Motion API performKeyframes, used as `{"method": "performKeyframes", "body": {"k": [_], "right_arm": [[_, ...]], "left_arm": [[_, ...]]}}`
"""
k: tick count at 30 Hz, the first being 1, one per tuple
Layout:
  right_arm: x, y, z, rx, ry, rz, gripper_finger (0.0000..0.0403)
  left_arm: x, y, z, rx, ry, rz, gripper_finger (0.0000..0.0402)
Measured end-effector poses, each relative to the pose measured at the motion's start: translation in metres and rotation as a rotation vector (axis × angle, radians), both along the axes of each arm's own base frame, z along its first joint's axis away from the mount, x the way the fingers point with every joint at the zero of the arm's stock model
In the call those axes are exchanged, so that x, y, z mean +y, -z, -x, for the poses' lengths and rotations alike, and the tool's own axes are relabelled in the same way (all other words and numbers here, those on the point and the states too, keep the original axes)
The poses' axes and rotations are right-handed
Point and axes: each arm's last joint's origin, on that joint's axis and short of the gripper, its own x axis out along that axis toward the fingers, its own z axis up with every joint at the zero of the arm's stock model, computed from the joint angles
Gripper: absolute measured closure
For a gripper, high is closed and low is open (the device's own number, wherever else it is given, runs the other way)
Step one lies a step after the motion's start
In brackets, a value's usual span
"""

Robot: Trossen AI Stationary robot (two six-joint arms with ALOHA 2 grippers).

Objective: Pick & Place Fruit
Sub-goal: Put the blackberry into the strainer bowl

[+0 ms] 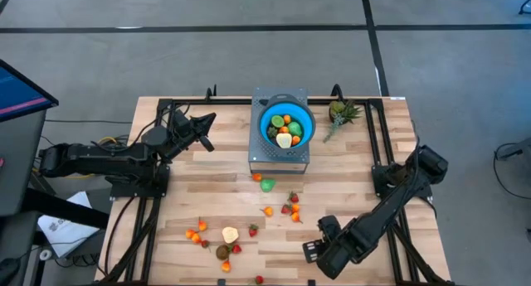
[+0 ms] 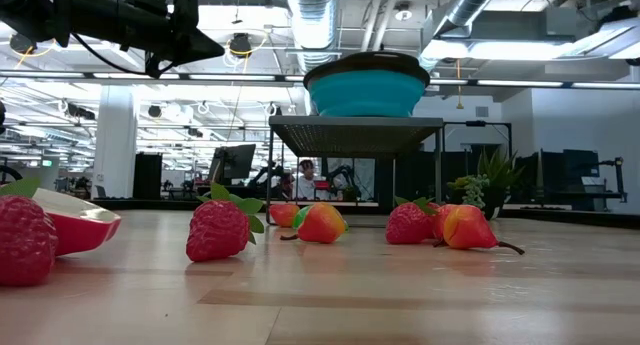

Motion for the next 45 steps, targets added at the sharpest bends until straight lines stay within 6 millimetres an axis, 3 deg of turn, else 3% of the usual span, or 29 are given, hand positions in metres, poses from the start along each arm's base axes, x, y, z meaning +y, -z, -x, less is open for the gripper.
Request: {"method": "performKeyframes", "body": {"k": [7,16,19,23,32,45], "right_arm": [[-0.002,0.007,0.002,0.064,0.047,0.017,0.0263],[0.001,0.015,0.000,0.092,0.041,0.021,0.0148],[0.005,0.022,-0.004,0.090,0.041,0.017,0.0129],[0.011,0.032,-0.009,0.080,0.030,-0.007,0.0122],[0.010,0.033,-0.011,0.098,0.059,-0.023,0.0121],[0.008,0.065,-0.017,0.181,0.110,0.056,0.0121]], "left_arm": [[0.000,0.000,0.000,0.000,0.000,0.000,0.0400],[0.000,0.000,0.000,-0.001,0.000,0.002,0.0400],[0.000,0.000,0.000,-0.002,0.000,0.002,0.0400],[0.000,0.000,0.000,-0.002,0.001,0.002,0.0400],[0.000,0.000,0.000,-0.002,0.000,0.002,0.0400],[0.000,0.000,0.000,0.000,0.000,0.002,0.0400]]}}
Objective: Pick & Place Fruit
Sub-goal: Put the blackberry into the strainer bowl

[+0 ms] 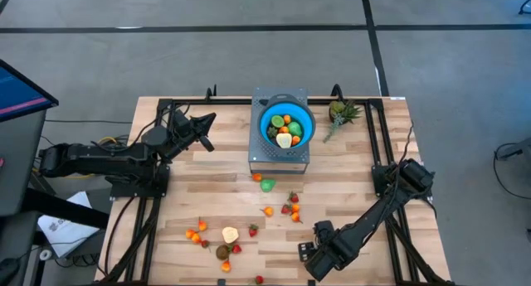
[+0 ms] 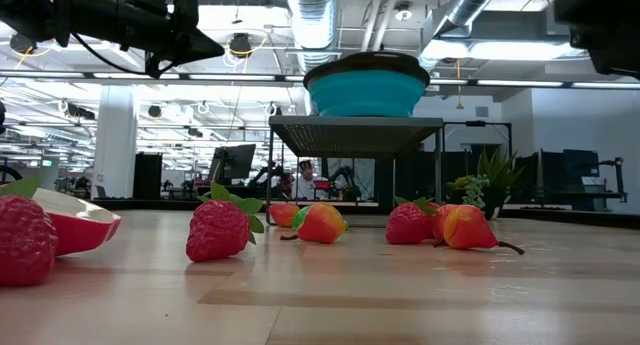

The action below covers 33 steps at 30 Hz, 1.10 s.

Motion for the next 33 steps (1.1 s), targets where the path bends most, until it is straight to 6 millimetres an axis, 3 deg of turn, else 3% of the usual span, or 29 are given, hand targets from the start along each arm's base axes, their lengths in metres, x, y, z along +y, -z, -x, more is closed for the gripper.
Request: {"method": "performKeyframes", "body": {"k": [7,23,33], "right_arm": [[0.002,0.013,-0.009,0.004,0.022,-0.023,0.0122],[-0.002,0.012,-0.007,0.033,0.028,-0.001,0.0125],[-0.003,0.012,-0.007,0.035,0.036,0.000,0.0187]], "left_arm": [[0.000,0.001,0.000,0.004,0.000,0.001,0.0400],[0.000,0.002,0.000,0.006,0.000,0.001,0.0400],[0.000,0.002,0.000,0.006,0.000,0.001,0.0400]]}}
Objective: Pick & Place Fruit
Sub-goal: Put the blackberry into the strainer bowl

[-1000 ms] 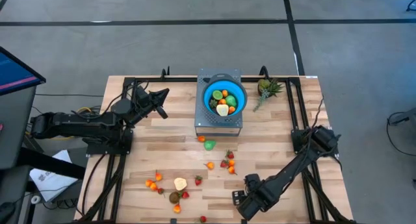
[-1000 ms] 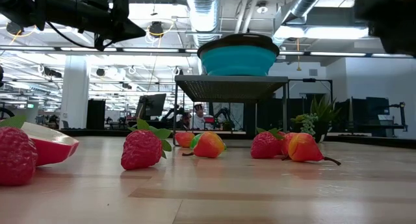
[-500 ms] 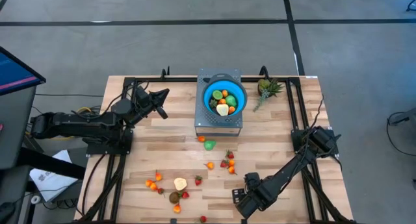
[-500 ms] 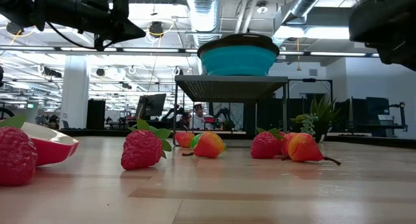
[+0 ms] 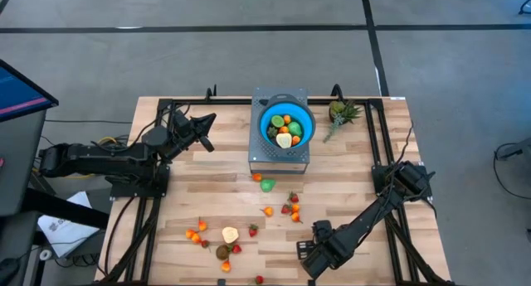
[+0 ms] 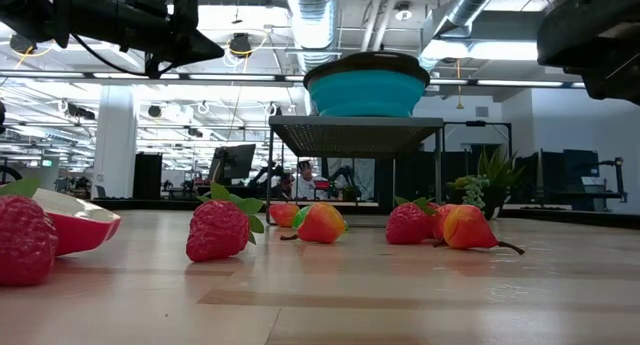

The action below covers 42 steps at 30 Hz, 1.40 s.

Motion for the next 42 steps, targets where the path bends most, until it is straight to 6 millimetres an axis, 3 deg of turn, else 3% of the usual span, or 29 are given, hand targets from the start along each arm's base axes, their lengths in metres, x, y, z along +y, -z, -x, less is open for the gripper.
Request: {"method": "performKeyframes", "body": {"k": [6,17,30,42], "right_arm": [[-0.0021,0.0033,0.0025,0.014,0.001,0.013,0.0204],[-0.0026,0.0094,0.0028,0.001,0.001,-0.003,0.0195],[-0.0024,0.0096,0.0025,-0.001,0.002,-0.006,0.0280],[-0.0023,0.0095,0.0027,-0.001,0.002,-0.006,0.0287]], "left_arm": [[0.0000,0.0000,0.0000,0.000,0.000,0.000,0.0400],[0.0000,0.0000,0.0000,0.000,0.000,0.000,0.0400],[0.0000,0.0000,0.0000,0.000,0.000,0.000,0.0400],[0.0000,0.0000,0.0000,0.000,0.000,0.000,0.0400]]}}
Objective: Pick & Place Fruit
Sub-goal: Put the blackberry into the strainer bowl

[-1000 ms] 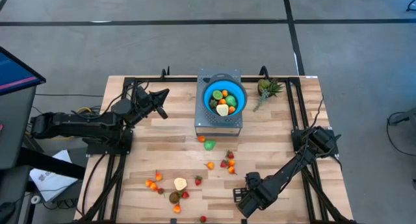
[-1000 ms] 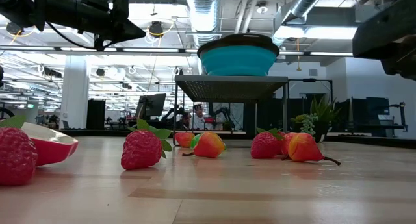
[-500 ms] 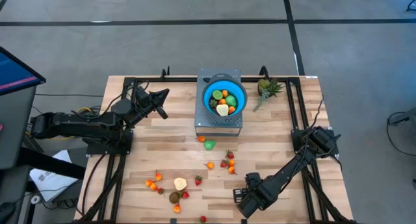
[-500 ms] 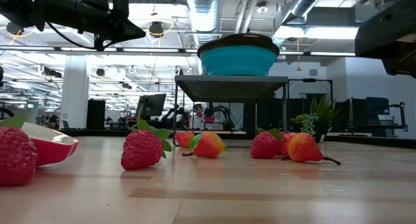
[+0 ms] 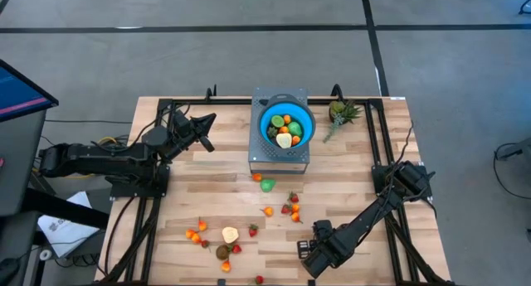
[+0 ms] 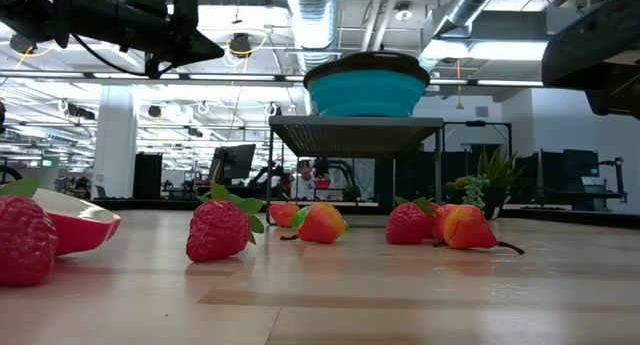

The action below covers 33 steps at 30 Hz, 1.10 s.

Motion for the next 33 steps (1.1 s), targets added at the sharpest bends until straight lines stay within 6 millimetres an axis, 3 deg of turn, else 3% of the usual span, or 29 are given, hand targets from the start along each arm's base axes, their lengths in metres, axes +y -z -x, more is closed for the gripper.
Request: {"method": "performKeyframes", "body": {"k": [25,33], "right_arm": [[0.000,-0.001,0.001,0.002,-0.002,0.007,0.0302],[0.003,-0.016,-0.002,0.012,-0.024,0.024,0.0304]], "left_arm": [[0.000,0.000,0.000,0.000,0.000,0.000,0.0400],[0.000,0.000,0.000,0.000,0.000,0.000,0.0400]]}}
